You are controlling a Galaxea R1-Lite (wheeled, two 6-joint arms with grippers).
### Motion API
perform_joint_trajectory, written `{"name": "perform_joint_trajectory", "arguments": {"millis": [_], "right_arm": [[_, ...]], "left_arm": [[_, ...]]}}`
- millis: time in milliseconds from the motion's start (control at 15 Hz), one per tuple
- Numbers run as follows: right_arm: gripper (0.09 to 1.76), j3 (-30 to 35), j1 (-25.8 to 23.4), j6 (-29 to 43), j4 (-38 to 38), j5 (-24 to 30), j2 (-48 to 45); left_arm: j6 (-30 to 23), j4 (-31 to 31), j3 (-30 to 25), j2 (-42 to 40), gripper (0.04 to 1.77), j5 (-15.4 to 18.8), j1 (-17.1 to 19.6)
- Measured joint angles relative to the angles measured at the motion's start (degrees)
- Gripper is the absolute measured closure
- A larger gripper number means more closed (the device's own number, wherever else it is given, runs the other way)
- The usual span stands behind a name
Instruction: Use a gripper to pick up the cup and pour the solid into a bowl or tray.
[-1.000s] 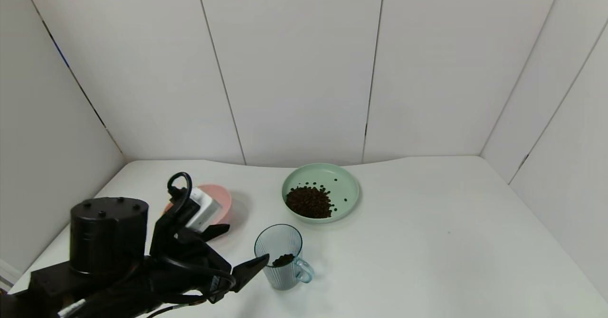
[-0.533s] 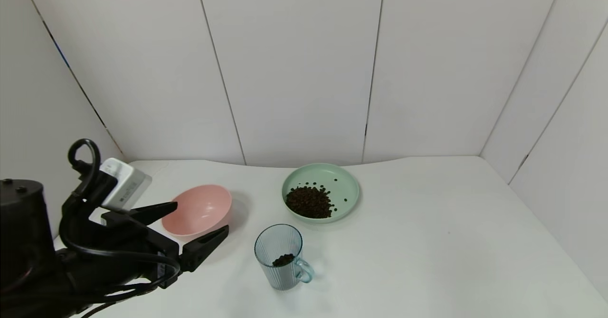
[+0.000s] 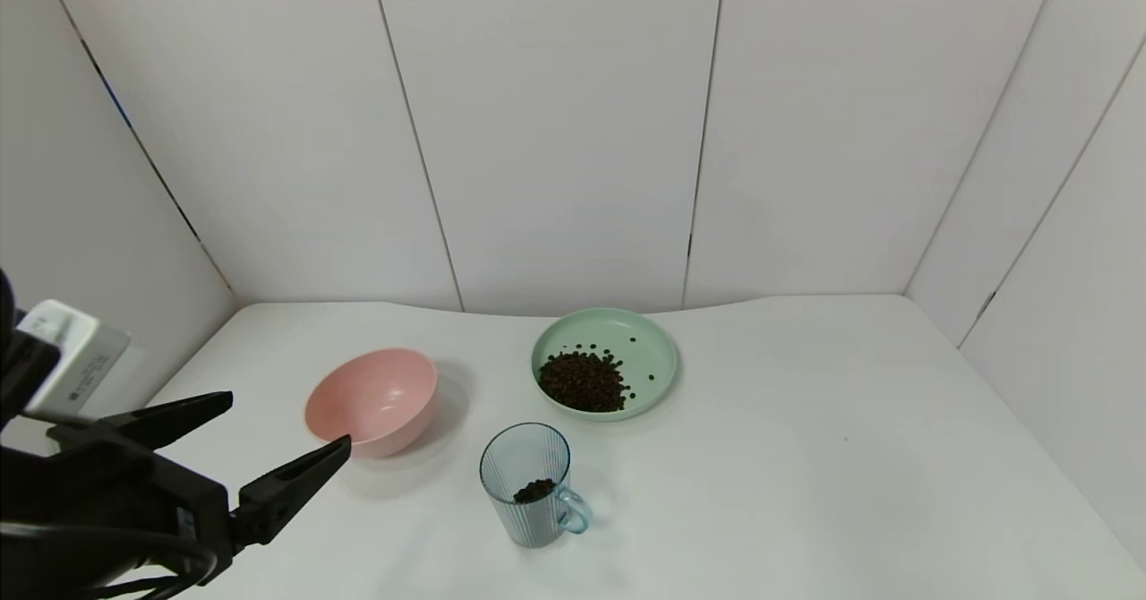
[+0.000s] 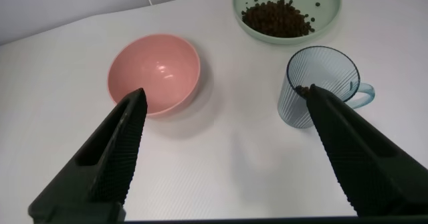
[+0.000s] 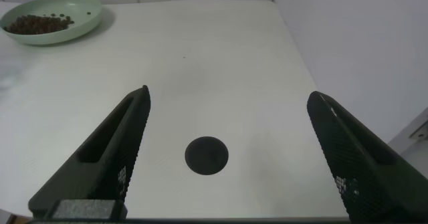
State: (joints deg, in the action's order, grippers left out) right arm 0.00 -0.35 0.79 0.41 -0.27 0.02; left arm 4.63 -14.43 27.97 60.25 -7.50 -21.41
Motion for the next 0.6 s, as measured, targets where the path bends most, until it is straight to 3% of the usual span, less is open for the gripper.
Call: {"name": "perform_joint_trajectory", "arguments": {"millis": [333, 600], "right_arm": [[0.14, 0.0, 0.0, 0.0, 0.0, 0.0, 0.0], [0.14, 0.0, 0.0, 0.0, 0.0, 0.0, 0.0]], "left_arm": [[0.0, 12.4, 1.8, -12.1, 0.10, -1.1, 1.5], [0.2, 19.4, 2.1, -21.8, 0.09, -1.3, 6.8]]}}
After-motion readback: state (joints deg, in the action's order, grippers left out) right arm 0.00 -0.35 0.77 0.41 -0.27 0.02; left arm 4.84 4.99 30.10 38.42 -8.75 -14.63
